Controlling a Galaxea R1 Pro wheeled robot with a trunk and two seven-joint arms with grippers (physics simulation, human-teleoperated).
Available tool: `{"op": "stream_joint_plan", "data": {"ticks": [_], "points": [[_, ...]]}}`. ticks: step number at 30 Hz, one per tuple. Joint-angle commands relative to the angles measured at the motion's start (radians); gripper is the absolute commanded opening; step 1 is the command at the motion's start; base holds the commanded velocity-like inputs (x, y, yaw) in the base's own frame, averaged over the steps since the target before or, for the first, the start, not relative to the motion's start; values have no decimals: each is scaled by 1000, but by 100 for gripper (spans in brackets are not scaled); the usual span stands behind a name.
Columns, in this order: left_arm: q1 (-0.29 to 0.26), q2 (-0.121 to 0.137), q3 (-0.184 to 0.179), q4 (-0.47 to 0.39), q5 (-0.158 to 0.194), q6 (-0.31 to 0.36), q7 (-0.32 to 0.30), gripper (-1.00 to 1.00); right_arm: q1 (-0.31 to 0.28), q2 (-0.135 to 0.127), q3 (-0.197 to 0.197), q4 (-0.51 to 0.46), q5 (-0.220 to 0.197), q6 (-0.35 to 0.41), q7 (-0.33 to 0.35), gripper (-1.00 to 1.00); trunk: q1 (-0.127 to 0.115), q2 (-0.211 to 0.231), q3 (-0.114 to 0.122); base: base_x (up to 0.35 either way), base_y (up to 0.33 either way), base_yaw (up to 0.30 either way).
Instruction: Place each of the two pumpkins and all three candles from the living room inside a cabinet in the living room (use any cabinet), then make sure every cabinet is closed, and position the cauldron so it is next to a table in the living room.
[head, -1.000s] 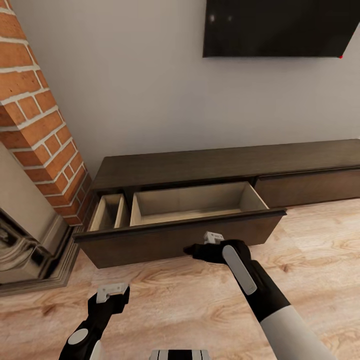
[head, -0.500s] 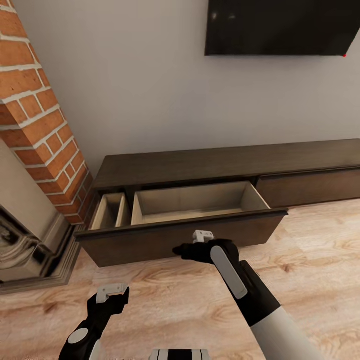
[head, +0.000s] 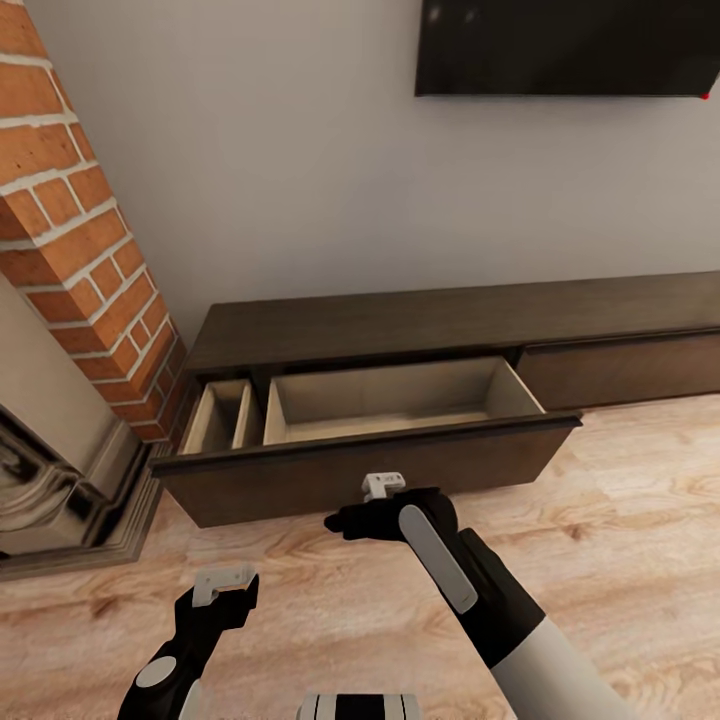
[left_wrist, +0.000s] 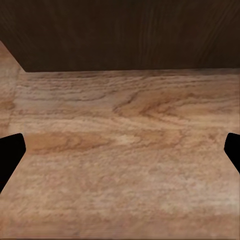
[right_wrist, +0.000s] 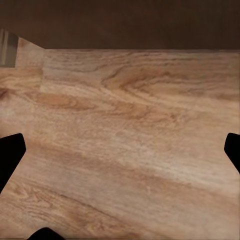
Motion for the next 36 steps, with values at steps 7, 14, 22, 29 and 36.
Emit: {"op": "stream_joint_plan", "data": {"ticks": [7, 14, 22, 29, 36], "points": [[0, -1, -1, -2, 1, 0, 1, 100, -1, 1, 4, -1, -15, 4, -10, 100, 0, 0, -12, 0, 4, 79], [1, -1, -1, -4, 1, -3, 2, 100, -1, -1, 23, -2, -10, 3, -4, 100, 0, 0, -22, 0, 164, 92], [1, -1, -1, -4, 1, -4, 2, 100, -1, -2, 57, -5, -6, -8, -4, 100, 0, 0, -24, 0, 137, 87], [1, -1, -1, -6, 1, -5, 1, 100, -1, 0, 64, -5, -6, -9, -7, 100, 0, 0, -24, 0, 18, 264], [1, -1, -1, -6, 1, -5, 1, 100, -1, 0, 84, -4, -5, -10, -12, 100, 0, 0, -24, 0, 2, 288]]}}
